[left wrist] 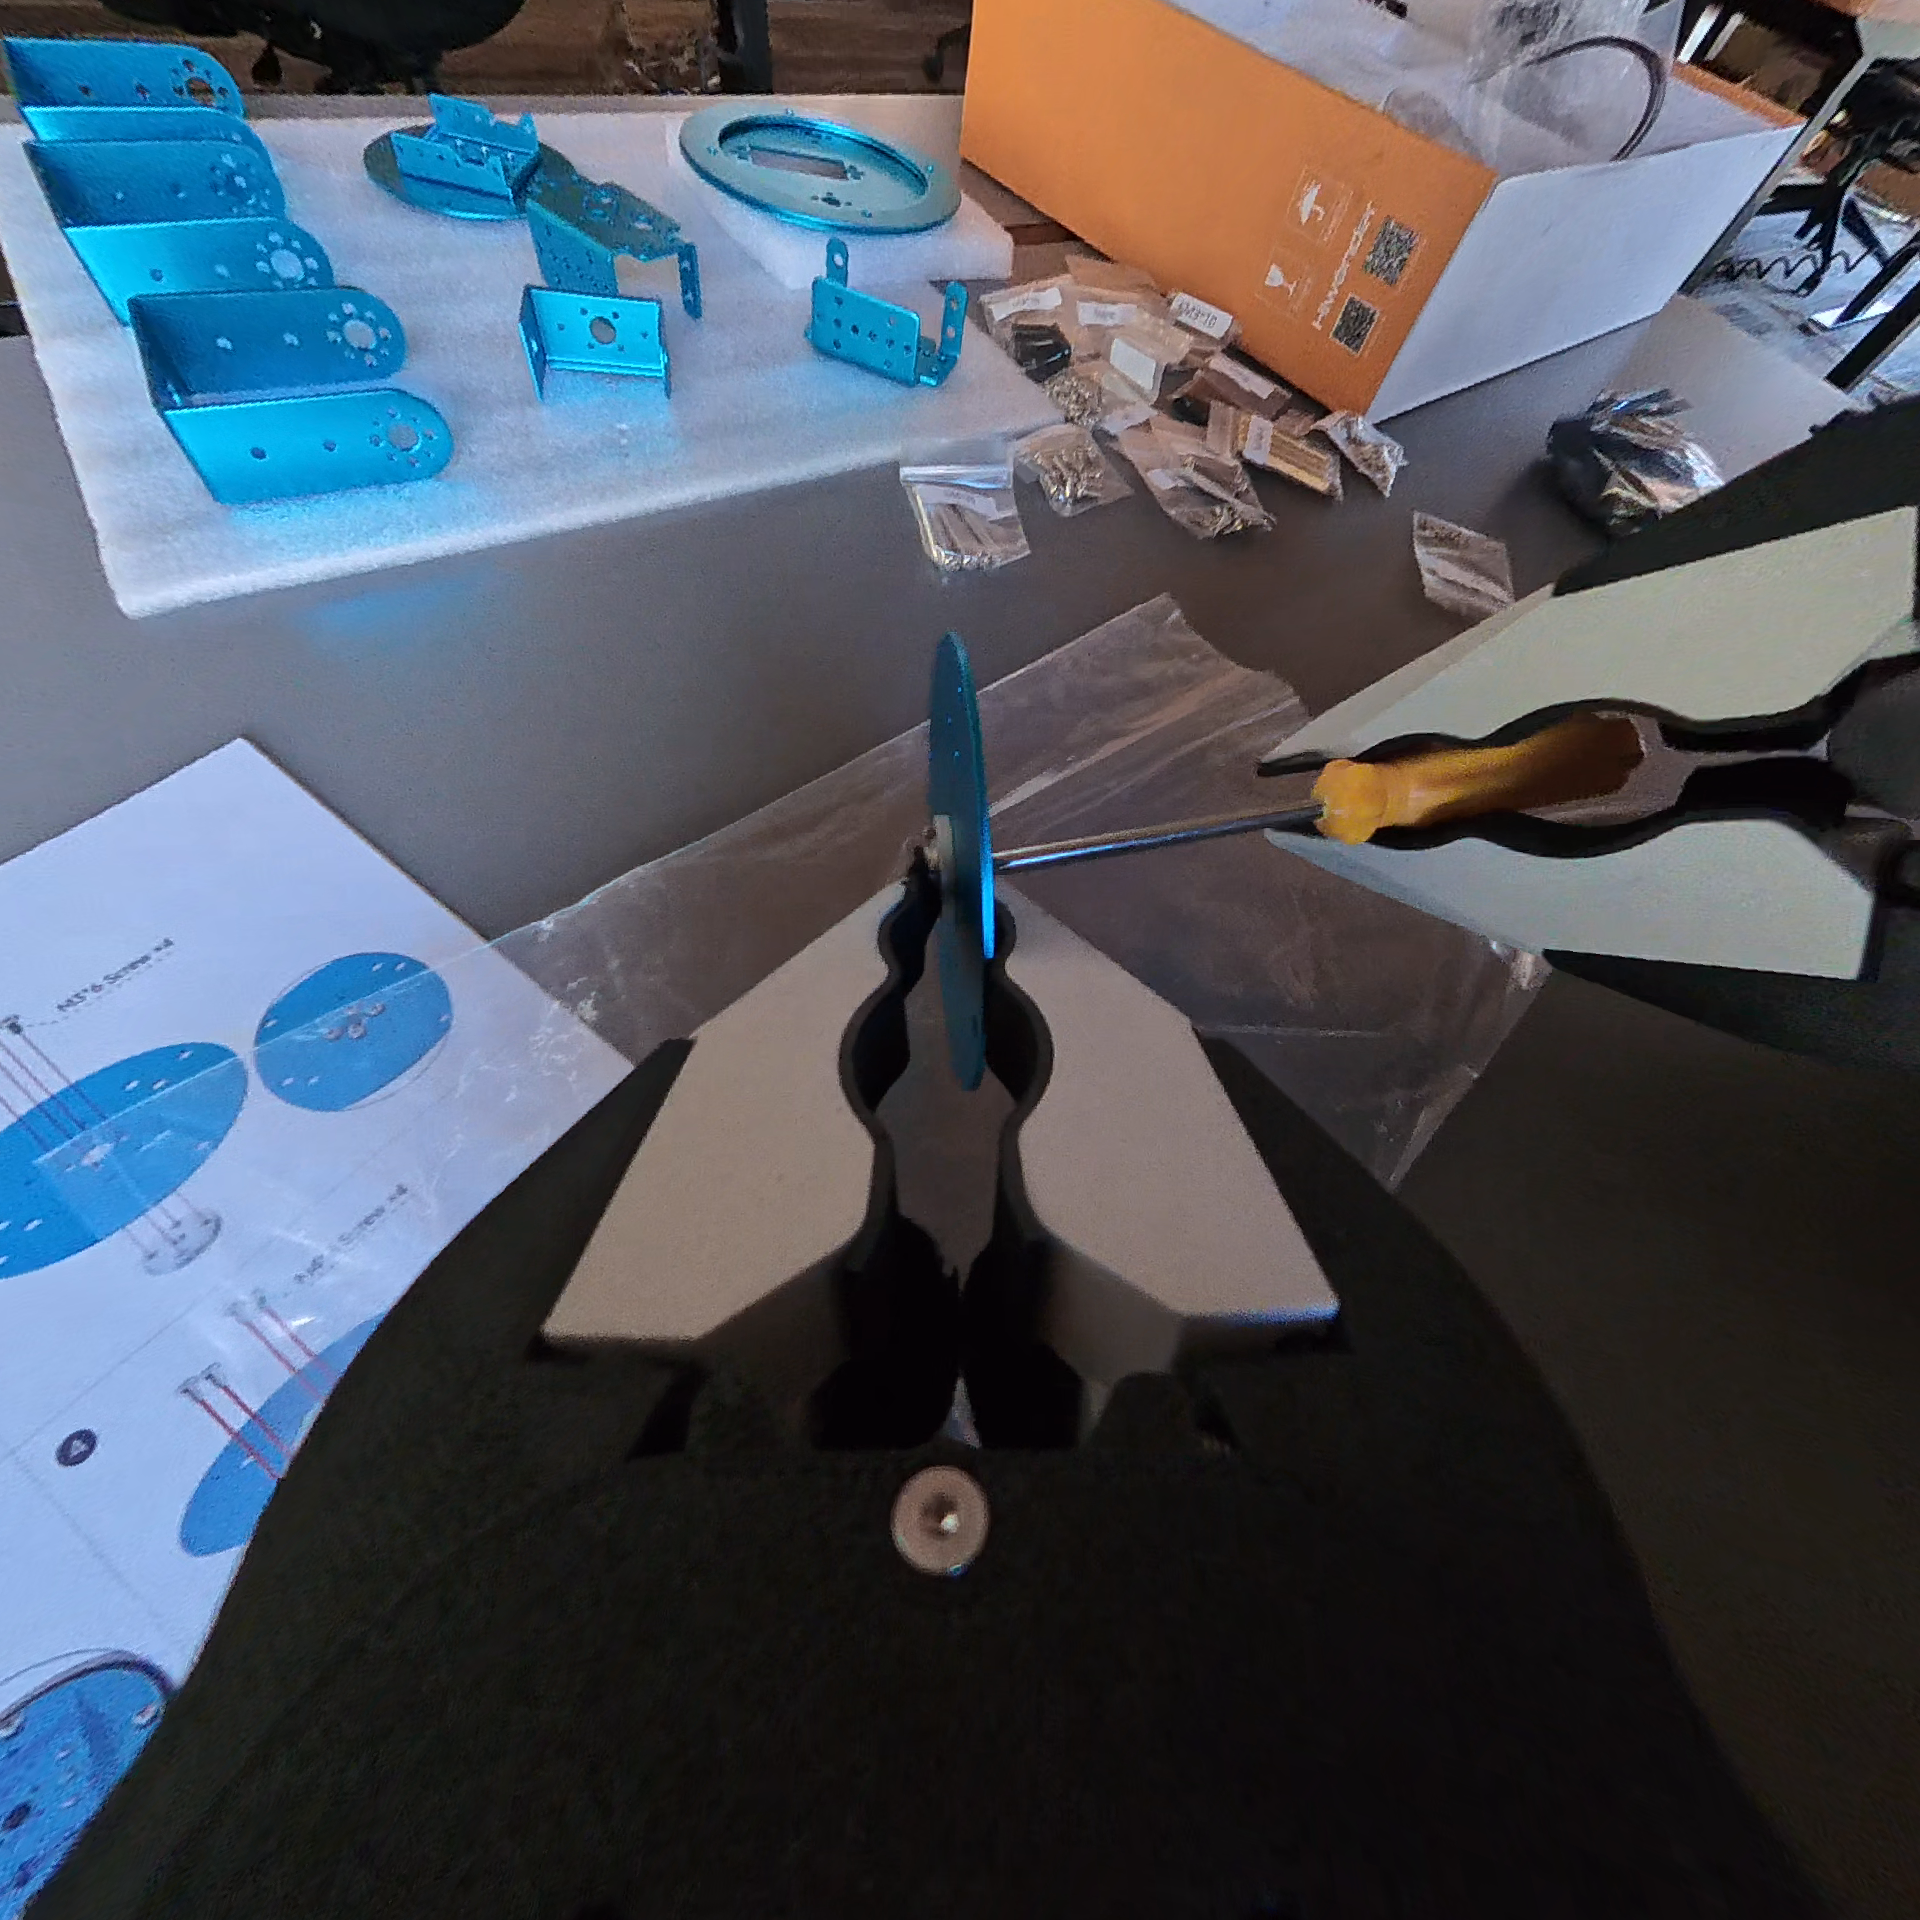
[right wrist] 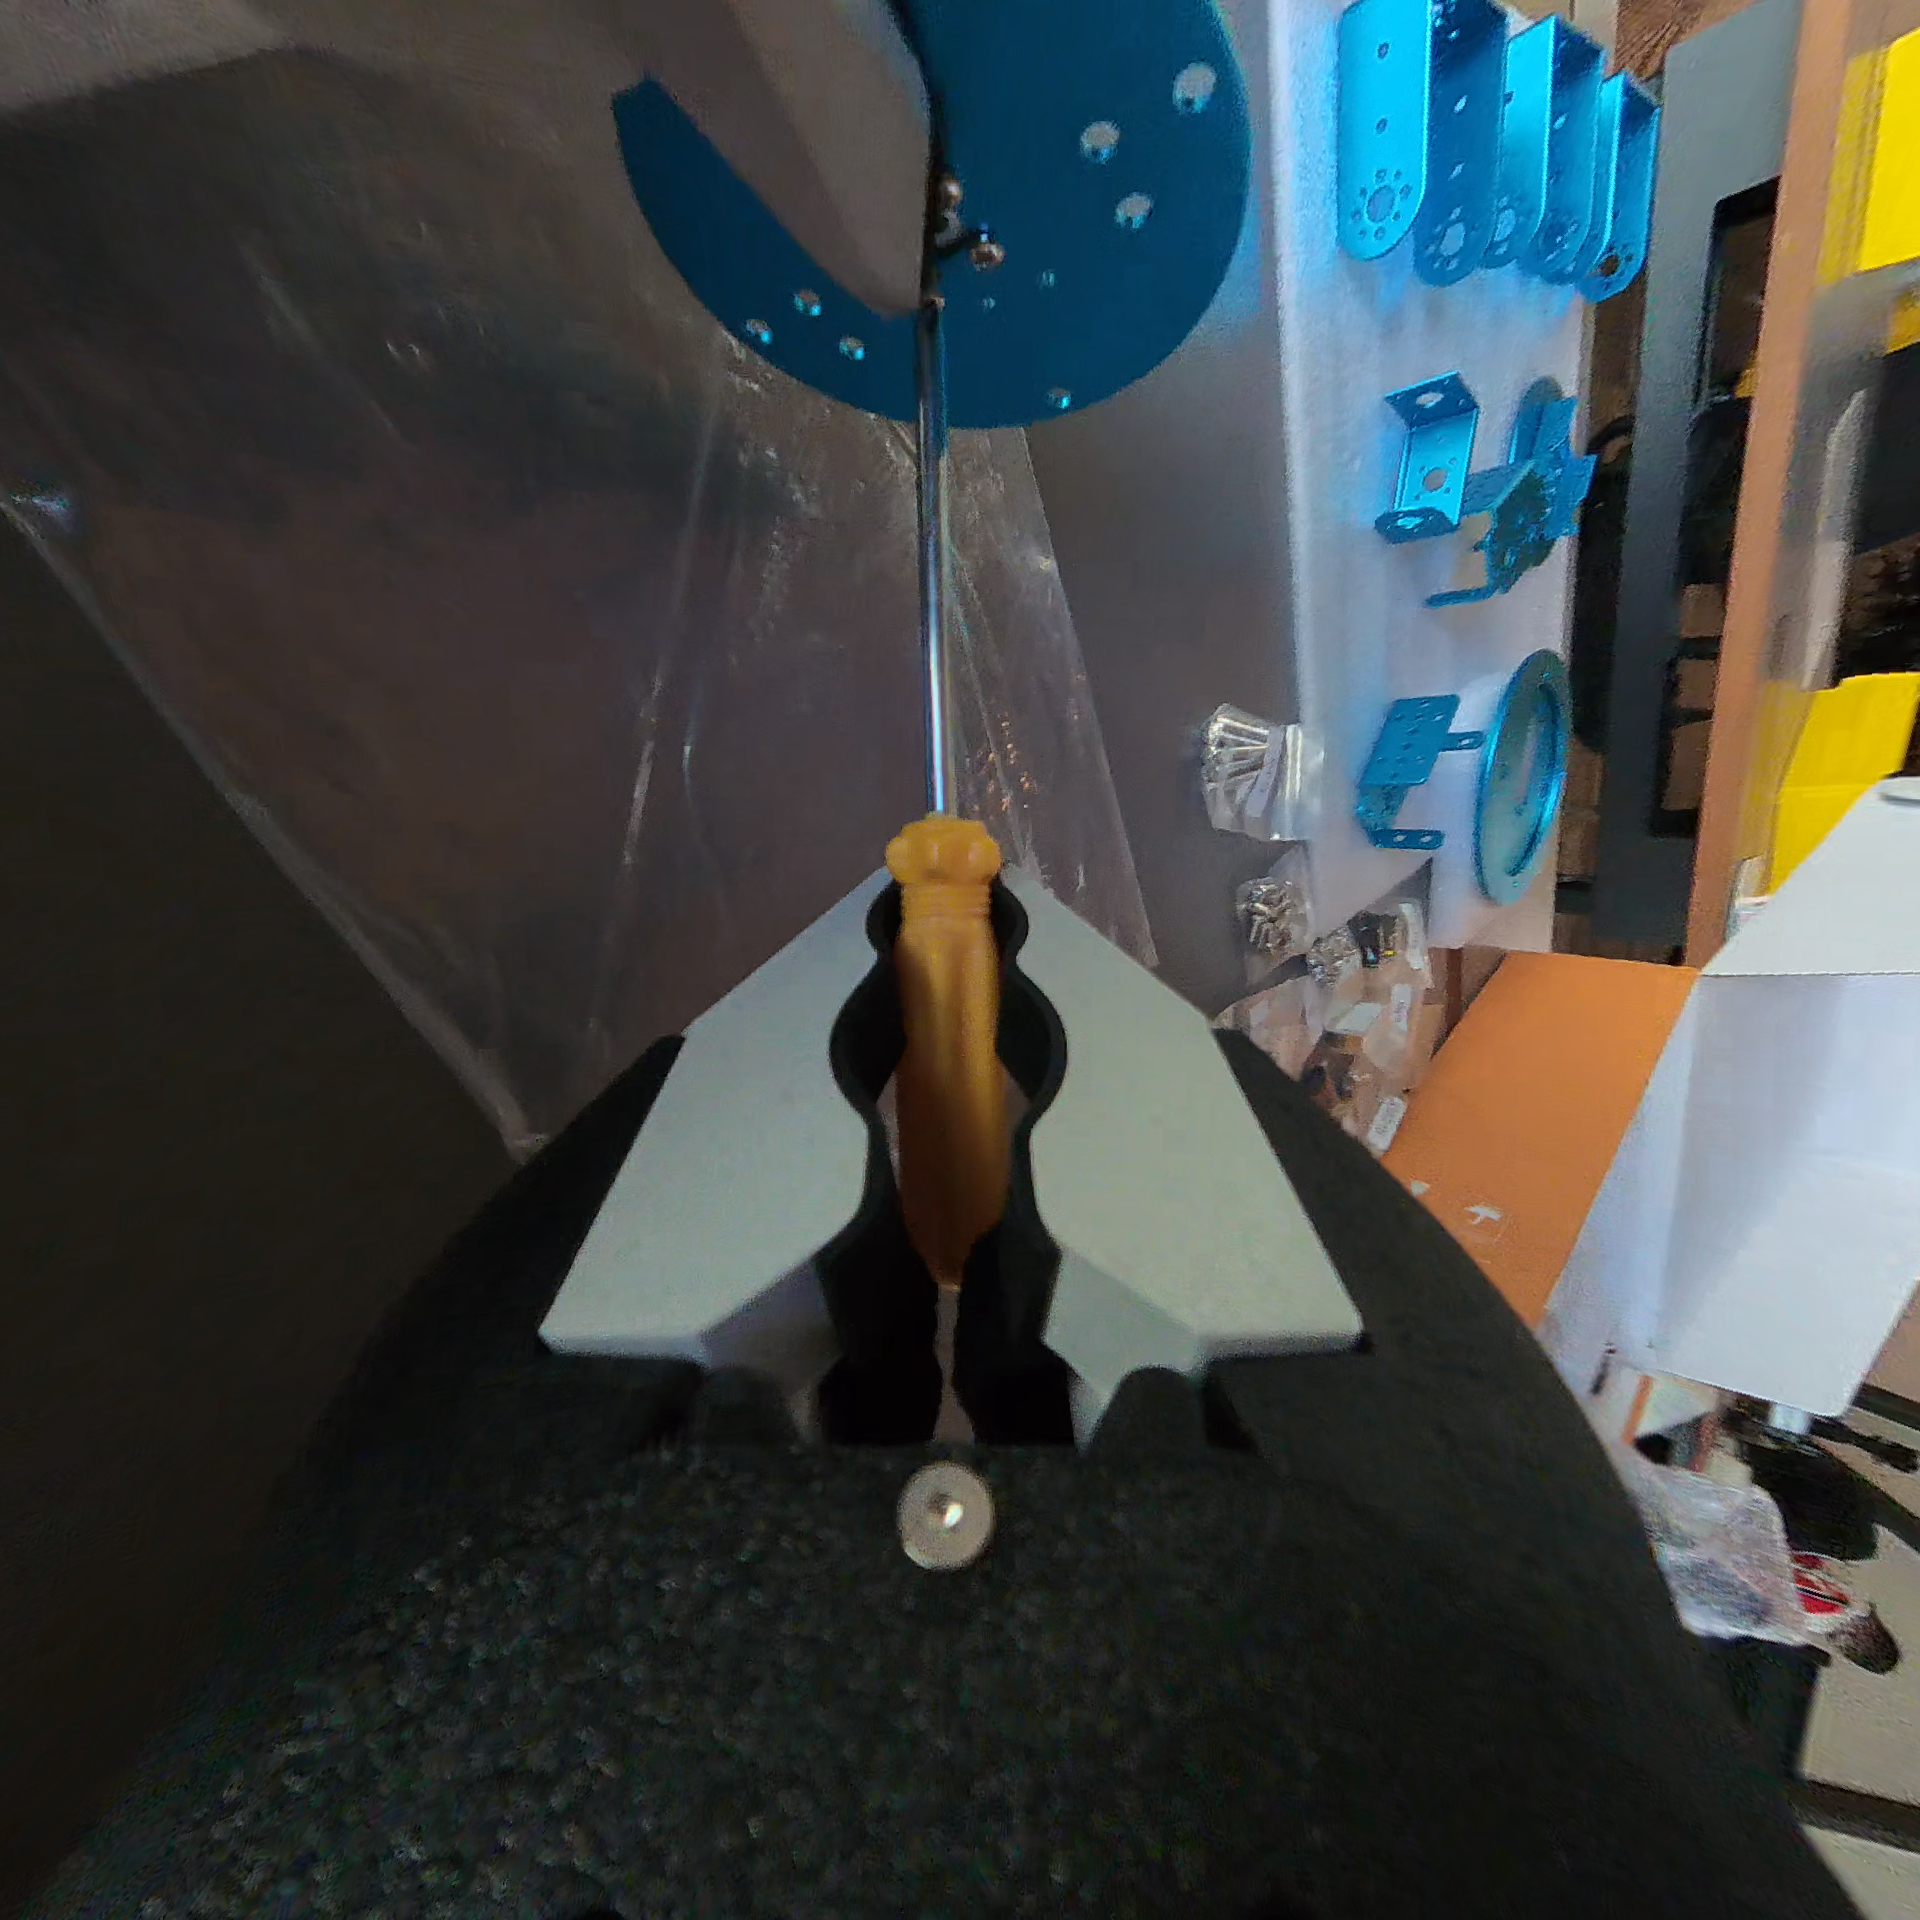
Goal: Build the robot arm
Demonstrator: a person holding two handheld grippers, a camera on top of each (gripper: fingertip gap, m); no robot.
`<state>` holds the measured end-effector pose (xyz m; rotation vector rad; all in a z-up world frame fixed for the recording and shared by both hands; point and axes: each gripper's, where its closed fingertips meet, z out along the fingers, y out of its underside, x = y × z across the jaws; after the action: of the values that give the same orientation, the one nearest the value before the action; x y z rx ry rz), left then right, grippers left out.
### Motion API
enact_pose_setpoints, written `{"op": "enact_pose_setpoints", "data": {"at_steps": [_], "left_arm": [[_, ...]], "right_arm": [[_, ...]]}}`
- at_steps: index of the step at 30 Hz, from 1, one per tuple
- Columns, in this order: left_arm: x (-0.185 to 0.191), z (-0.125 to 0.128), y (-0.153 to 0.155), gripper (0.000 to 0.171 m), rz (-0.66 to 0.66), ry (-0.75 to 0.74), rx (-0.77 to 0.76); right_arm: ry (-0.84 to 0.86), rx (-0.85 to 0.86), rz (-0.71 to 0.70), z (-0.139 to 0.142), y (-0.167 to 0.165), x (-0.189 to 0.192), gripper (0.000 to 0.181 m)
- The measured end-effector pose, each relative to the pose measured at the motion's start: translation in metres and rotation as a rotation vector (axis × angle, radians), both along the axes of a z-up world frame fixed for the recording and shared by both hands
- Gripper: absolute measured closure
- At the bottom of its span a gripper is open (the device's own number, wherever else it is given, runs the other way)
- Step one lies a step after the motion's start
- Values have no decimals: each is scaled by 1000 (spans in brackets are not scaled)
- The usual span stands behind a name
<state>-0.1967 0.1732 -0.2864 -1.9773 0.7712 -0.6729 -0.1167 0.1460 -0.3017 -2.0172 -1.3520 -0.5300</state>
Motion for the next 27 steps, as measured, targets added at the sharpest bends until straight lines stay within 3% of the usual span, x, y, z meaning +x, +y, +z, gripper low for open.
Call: {"op": "enact_pose_setpoints", "data": {"at_steps": [7, 10, 13, 16, 19, 27], "left_arm": [[2, 3, -2, 164, -32, 22, 72], [2, 14, -4, 164, -43, -6, 144], [0, 23, -3, 165, -40, -4, 219], [1, 20, -5, 165, -44, 4, 218], [1, 28, -3, 164, -33, -30, 241], [-7, 9, -6, 158, -91, 103, 119]], "right_arm": [[71, -76, -10, -2, -6, -1, 170], [185, -182, -20, 0, -12, -5, 170], [466, -446, -40, -2, -31, -24, 170], [500, -494, -56, -4, -31, -21, 170], [494, -427, -54, -2, -26, -21, 170], [254, -202, -20, -4, -10, -14, 170]]}}
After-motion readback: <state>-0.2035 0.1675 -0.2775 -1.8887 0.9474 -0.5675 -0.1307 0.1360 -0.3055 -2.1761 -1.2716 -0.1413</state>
